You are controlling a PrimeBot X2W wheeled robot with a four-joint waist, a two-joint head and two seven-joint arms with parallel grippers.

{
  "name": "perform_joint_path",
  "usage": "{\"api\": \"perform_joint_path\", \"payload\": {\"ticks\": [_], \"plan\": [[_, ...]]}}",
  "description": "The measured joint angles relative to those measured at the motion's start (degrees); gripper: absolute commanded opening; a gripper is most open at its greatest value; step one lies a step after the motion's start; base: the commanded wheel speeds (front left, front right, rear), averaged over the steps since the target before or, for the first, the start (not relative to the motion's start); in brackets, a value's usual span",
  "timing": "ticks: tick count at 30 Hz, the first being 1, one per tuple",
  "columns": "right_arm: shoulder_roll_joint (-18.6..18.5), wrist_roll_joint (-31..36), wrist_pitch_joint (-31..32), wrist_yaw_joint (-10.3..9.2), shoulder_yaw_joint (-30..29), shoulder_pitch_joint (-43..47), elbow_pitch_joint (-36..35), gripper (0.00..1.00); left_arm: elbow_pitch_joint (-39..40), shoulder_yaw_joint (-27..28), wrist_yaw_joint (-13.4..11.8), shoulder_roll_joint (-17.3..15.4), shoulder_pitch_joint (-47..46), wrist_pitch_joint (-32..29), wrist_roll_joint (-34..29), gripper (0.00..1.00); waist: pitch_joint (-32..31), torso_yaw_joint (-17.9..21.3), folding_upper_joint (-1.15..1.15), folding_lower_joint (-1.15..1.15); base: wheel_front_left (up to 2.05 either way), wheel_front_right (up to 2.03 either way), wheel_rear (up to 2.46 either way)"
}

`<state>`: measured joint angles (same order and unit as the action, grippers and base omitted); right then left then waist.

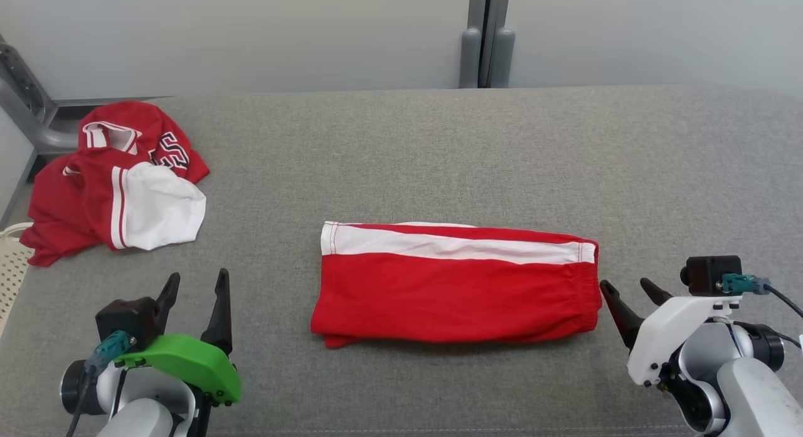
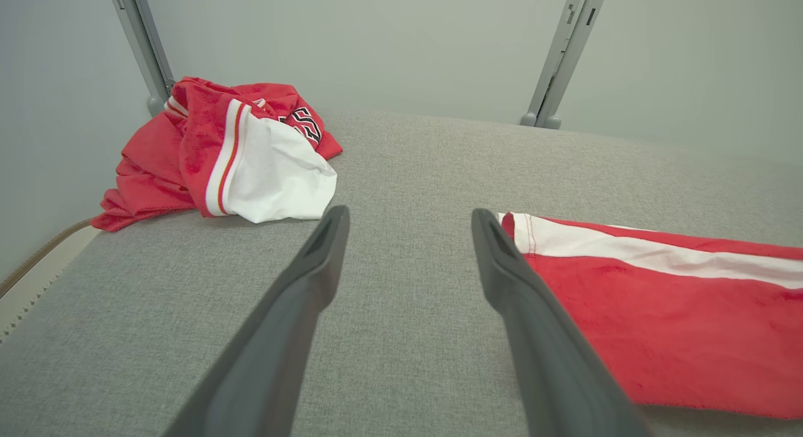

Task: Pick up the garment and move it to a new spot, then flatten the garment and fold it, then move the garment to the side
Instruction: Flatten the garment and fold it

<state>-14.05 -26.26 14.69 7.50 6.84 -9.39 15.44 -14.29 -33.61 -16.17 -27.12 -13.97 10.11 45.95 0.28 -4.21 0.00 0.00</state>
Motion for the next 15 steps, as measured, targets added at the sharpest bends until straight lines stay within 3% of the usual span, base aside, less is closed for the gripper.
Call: {"api": "perform_joint_path", "payload": {"ticks": [15], "plan": [[3.3,1.7,-0.6,0.00,-4.4,-2.3,7.6,1.00,4.8,-0.4,-1.5,0.3,2.3,1.0,0.3,1.00,0.7,-2.4,0.00,0.00,0.00,0.00,0.00]]}}
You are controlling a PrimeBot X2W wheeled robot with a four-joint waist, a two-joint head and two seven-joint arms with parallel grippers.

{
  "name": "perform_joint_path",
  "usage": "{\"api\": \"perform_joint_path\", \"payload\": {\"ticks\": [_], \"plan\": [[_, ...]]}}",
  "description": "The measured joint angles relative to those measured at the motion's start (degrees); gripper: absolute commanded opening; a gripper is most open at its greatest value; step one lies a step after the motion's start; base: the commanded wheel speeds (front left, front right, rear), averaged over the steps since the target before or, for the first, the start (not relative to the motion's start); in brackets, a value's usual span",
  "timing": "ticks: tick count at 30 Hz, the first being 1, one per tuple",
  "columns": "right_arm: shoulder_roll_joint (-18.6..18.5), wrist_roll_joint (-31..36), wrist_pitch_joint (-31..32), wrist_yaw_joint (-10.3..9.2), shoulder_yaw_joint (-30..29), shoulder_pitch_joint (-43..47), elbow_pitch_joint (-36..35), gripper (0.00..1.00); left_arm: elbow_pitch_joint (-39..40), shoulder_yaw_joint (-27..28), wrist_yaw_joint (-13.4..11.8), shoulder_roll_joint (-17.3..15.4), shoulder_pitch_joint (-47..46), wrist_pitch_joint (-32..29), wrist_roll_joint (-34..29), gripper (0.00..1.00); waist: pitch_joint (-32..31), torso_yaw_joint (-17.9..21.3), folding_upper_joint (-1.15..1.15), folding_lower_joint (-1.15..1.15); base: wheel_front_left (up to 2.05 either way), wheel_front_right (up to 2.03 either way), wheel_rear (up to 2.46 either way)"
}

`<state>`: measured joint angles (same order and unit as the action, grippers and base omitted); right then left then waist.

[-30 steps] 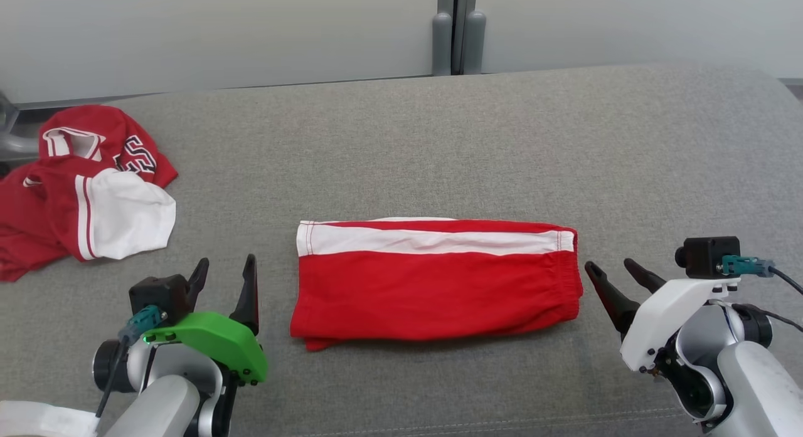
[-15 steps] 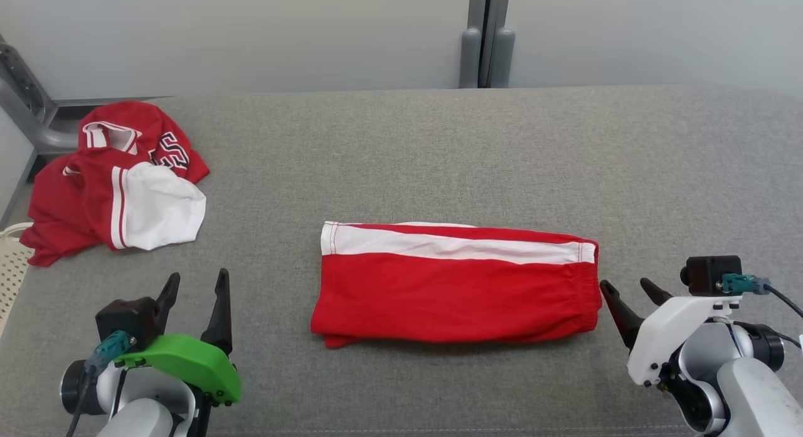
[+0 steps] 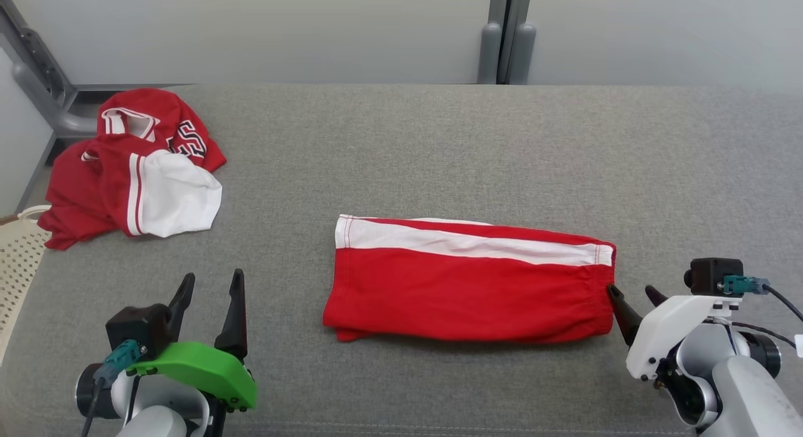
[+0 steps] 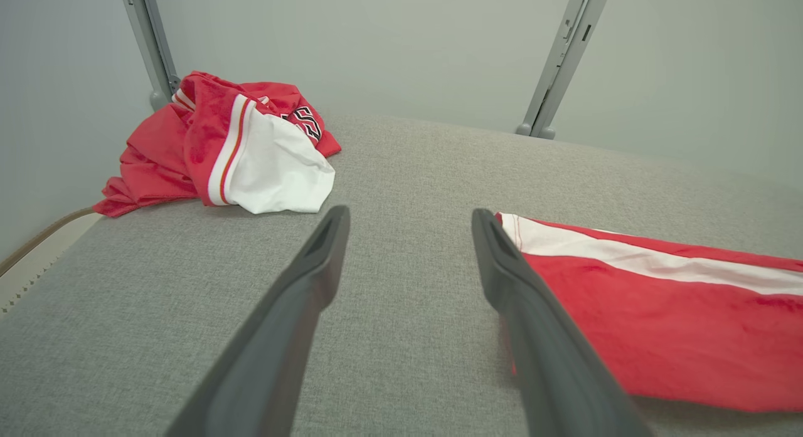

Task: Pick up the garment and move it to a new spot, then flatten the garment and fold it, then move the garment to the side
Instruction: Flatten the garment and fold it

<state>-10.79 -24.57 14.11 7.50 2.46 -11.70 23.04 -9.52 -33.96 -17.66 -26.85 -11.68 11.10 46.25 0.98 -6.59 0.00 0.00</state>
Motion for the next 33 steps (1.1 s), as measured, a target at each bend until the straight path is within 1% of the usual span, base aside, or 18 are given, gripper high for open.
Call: {"api": "perform_joint_path", "payload": {"ticks": [4,8,16,23,26,30,31,32,33], "plan": [[0.5,-0.8,-1.7,0.00,-0.9,-1.3,1.0,1.00,0.6,-0.4,-0.1,0.2,0.0,0.0,-0.4,1.00,0.5,-1.0,0.00,0.00,0.00,0.00,0.00],[0.6,-1.5,-2.1,0.00,-1.3,-1.8,1.6,1.00,1.2,-0.7,-0.1,0.3,0.0,0.0,-0.4,1.00,0.9,-1.9,0.00,0.00,0.00,0.00,0.00],[0.4,-2.6,-1.6,0.00,-2.6,-3.2,7.5,1.00,1.9,-1.0,-0.3,0.3,-0.1,-0.3,-0.5,1.00,2.2,-4.1,0.00,0.00,0.00,0.00,0.00],[0.5,-6.9,-0.5,-0.01,-3.6,-7.6,13.8,1.00,2.0,-1.3,-0.3,0.6,-1.1,-0.4,-0.6,1.00,4.0,-5.7,0.00,0.00,0.00,0.00,0.00],[0.4,-9.8,0.5,0.00,-2.7,-9.2,15.7,1.00,1.8,-1.4,-0.3,0.8,-1.4,-0.4,-0.9,1.00,4.6,-6.3,0.00,0.00,0.00,0.00,0.00],[-0.8,-12.5,0.9,0.00,-0.8,-10.4,17.2,1.00,1.6,-1.5,-0.3,0.9,-1.7,-0.2,-0.9,1.00,5.0,-7.0,0.00,0.00,0.00,0.00,0.00],[-1.0,-13.3,0.9,0.00,-0.3,-10.6,17.6,0.84,1.5,-1.5,-0.3,0.9,-1.8,-0.1,-0.9,1.00,5.1,-7.1,0.00,0.00,0.00,0.00,0.00],[-1.3,-14.0,1.1,0.00,0.4,-10.9,17.8,0.60,1.5,-1.5,-0.3,0.9,-1.9,-0.1,-0.9,1.00,5.1,-7.2,0.00,0.00,0.00,0.00,0.00],[-1.7,-14.6,1.4,-0.01,1.2,-11.2,17.8,0.47,1.4,-1.5,-0.3,0.9,-1.9,-0.1,-0.9,1.00,5.1,-7.2,0.00,0.00,0.00,0.00,0.00]]}}
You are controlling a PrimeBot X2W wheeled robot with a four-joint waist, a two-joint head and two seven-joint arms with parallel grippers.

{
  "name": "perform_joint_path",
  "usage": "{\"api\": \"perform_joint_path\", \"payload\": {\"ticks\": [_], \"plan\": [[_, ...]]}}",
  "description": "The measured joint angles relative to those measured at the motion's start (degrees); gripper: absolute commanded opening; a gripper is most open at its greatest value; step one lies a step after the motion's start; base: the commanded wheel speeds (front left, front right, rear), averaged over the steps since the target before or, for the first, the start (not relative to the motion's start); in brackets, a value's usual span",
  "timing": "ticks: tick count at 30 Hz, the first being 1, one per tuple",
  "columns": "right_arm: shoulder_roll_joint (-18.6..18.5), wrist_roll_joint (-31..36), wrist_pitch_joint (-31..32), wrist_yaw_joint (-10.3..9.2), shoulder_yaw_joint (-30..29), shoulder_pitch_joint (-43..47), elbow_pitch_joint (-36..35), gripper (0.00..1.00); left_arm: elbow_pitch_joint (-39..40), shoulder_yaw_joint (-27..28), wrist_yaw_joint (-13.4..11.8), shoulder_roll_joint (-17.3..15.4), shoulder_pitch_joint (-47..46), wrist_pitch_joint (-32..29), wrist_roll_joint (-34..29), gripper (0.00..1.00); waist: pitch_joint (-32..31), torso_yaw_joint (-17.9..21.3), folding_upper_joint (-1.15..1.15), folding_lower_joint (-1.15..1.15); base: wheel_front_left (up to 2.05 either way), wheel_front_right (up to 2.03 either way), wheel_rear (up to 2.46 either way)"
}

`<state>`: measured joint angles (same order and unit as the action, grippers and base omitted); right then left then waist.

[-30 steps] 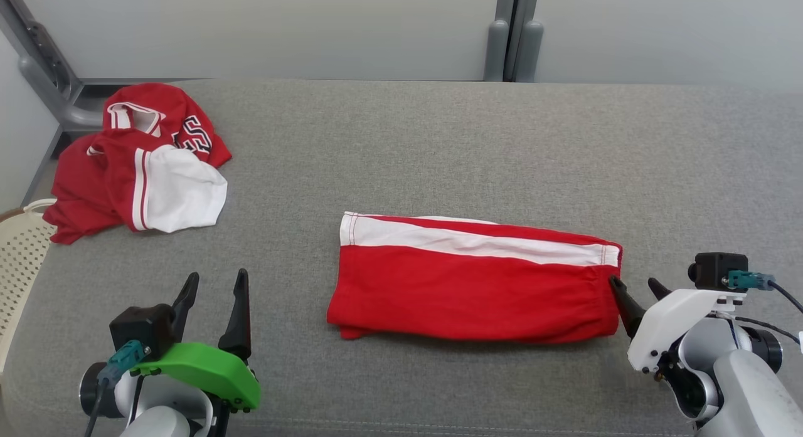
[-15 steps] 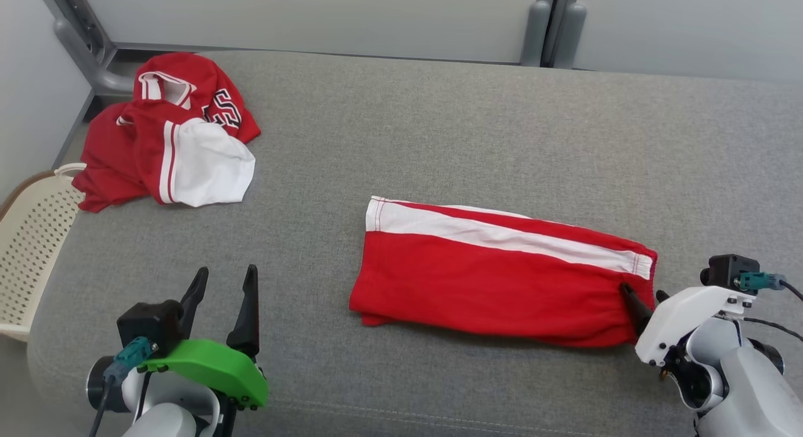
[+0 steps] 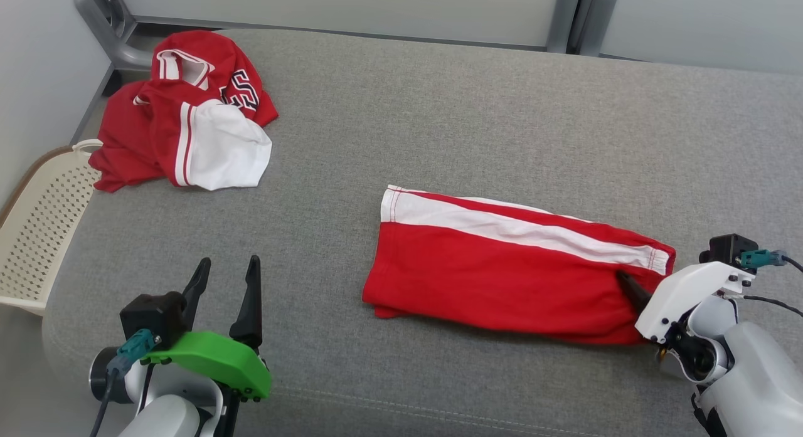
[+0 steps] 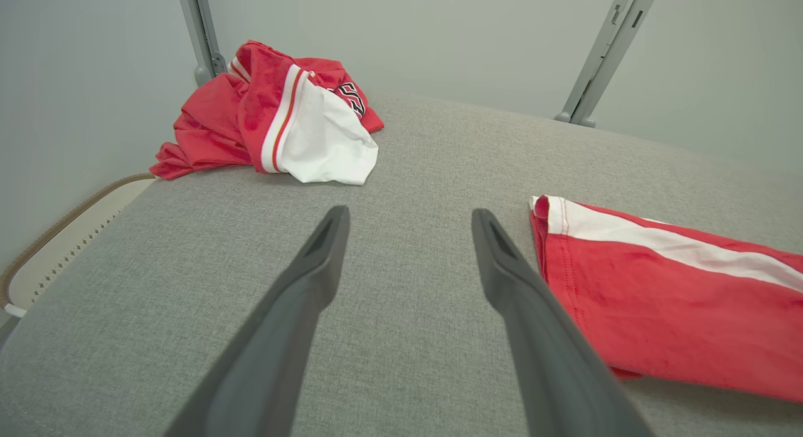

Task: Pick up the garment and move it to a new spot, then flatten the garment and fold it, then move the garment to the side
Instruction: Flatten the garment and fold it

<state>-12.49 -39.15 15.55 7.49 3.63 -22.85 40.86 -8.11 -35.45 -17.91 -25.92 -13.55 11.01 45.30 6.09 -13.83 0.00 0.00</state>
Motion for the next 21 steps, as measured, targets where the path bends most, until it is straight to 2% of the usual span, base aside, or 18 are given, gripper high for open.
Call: {"api": "perform_joint_path", "payload": {"ticks": [2,4,5,12,21], "plan": [[-0.6,-1.7,0.4,0.01,1.4,-0.2,0.1,0.36,-0.1,0.0,0.0,0.0,0.0,0.0,0.0,1.00,0.0,0.0,0.00,0.00,0.00,0.00,0.00],[-1.0,-4.0,0.7,0.00,2.1,-0.3,0.2,0.10,-0.1,0.1,0.0,0.0,0.0,0.1,0.0,1.00,0.1,0.1,0.00,0.00,0.00,0.00,0.00],[-1.3,-4.9,0.9,0.01,2.6,-0.5,0.2,0.00,-0.1,0.1,0.0,0.0,0.0,0.2,0.0,1.00,0.1,0.1,0.00,0.00,0.00,0.00,0.00],[-4.7,-11.3,3.2,0.01,6.0,-1.5,-0.9,0.00,-0.2,0.1,0.0,-0.1,-0.1,0.2,0.0,1.00,0.2,1.1,0.00,0.00,0.00,0.00,0.00],[-11.1,-16.4,7.6,0.01,6.5,-2.9,-1.5,0.00,0.0,-0.1,-0.2,-0.1,-0.1,0.2,0.0,1.00,-0.2,3.5,0.00,0.00,0.00,0.00,0.00]]}}
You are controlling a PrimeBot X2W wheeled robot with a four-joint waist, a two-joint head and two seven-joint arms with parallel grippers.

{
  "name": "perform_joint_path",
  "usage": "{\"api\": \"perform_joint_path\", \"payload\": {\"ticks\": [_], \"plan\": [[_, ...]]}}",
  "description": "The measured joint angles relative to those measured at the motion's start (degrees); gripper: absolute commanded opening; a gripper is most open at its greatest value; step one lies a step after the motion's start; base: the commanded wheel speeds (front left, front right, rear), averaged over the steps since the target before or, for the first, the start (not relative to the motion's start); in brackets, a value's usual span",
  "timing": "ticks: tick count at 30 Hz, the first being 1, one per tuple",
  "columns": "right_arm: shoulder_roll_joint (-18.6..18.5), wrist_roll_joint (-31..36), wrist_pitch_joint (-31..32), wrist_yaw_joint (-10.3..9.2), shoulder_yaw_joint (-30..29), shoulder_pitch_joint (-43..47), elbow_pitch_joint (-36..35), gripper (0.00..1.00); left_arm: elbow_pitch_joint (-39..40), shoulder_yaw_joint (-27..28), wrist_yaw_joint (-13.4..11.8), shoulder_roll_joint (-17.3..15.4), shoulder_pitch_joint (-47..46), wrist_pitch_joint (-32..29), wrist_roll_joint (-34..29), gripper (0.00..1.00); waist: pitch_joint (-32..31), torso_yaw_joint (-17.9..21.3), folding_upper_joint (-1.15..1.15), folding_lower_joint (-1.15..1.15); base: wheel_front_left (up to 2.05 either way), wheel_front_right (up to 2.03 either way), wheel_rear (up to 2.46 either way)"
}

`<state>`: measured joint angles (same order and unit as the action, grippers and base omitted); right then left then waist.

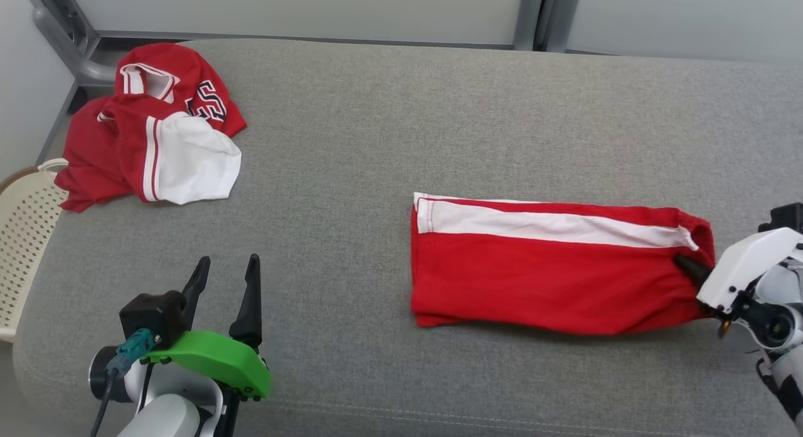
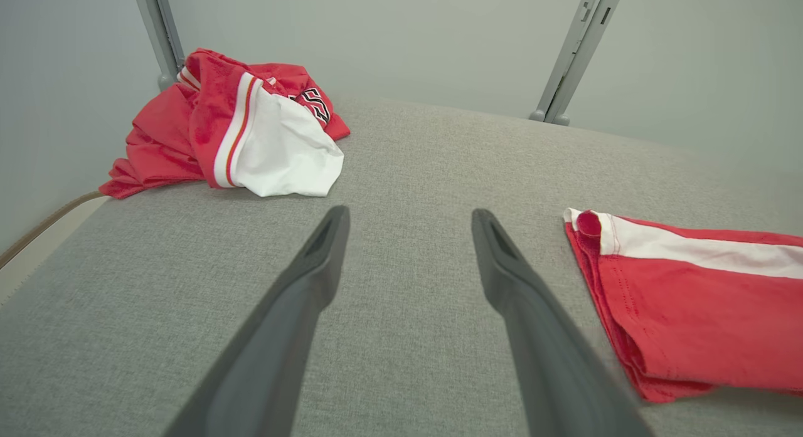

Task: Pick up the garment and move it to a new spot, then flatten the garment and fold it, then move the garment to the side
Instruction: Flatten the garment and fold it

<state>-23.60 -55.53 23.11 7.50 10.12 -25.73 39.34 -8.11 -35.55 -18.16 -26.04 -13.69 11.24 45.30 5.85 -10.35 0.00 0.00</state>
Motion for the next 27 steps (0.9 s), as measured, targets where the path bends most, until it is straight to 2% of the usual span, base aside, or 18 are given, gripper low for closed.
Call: {"api": "perform_joint_path", "payload": {"ticks": [6,13,19,27], "plan": [[-3.7,-0.3,2.3,-0.01,-1.3,-1.1,1.1,0.00,0.1,-0.2,0.0,0.1,0.0,0.0,0.0,1.00,-0.1,1.4,0.00,0.00,0.00,0.00,0.00],[-2.8,1.1,4.6,-0.01,-1.0,-3.1,1.0,0.00,-0.1,-0.5,0.1,0.4,0.0,0.4,0.4,1.00,-0.4,2.9,0.00,0.00,0.00,0.00,0.00],[0.4,5.4,6.9,-0.01,-1.4,-5.3,1.8,0.00,-0.5,-0.9,0.5,0.9,0.0,0.5,0.4,1.00,-1.4,3.3,0.00,0.00,0.00,0.00,0.00],[8.0,11.6,12.6,-0.01,-2.4,-7.7,0.8,0.00,-0.6,-1.4,0.6,1.7,0.0,1.0,0.5,1.00,-3.1,2.8,0.00,0.00,0.00,0.00,0.00]]}}
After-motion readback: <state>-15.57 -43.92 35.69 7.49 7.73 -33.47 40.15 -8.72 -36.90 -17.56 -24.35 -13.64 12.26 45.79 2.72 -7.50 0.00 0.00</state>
